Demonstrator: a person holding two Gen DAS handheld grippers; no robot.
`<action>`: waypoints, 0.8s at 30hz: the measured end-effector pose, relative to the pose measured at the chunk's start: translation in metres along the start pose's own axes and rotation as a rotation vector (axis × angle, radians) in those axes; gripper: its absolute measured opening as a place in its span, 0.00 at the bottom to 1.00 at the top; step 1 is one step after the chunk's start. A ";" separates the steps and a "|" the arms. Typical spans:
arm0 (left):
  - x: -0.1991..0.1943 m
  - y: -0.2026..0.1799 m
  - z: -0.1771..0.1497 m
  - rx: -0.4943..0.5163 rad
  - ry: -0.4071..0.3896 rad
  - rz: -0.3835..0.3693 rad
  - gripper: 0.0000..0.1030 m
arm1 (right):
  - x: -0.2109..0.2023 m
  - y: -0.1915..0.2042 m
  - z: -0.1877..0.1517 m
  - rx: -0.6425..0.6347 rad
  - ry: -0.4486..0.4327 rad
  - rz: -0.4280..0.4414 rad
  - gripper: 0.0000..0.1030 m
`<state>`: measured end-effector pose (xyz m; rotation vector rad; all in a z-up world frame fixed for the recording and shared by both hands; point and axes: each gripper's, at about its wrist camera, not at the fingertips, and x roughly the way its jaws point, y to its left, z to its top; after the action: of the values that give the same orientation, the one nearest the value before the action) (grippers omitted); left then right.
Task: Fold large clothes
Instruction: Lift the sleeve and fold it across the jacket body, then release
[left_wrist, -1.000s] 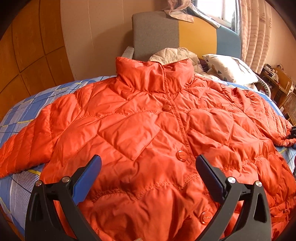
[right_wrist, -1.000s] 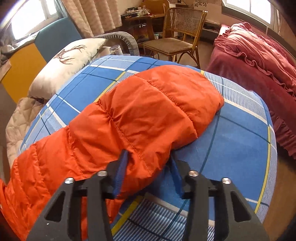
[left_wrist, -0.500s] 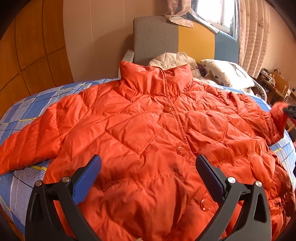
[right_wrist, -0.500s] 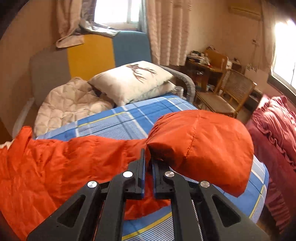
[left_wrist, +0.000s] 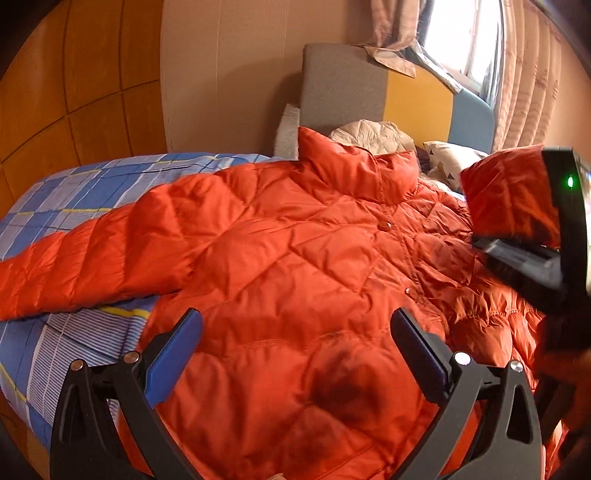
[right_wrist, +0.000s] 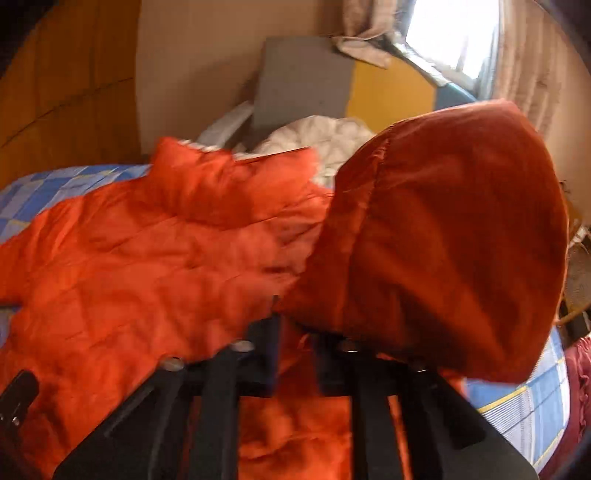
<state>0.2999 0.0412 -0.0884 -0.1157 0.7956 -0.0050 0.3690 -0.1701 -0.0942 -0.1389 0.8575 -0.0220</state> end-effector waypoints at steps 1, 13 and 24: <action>0.000 0.003 0.000 -0.006 0.001 -0.002 0.98 | -0.006 0.008 -0.006 -0.008 -0.012 0.012 0.63; 0.016 0.006 0.014 -0.072 0.036 -0.158 0.98 | -0.056 -0.053 -0.052 0.197 -0.004 0.073 0.64; 0.111 -0.036 0.062 -0.148 0.198 -0.278 0.79 | -0.037 -0.130 -0.070 0.432 0.040 0.003 0.64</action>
<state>0.4230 0.0068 -0.1207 -0.3695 0.9717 -0.2236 0.2966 -0.3037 -0.0946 0.2691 0.8749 -0.2066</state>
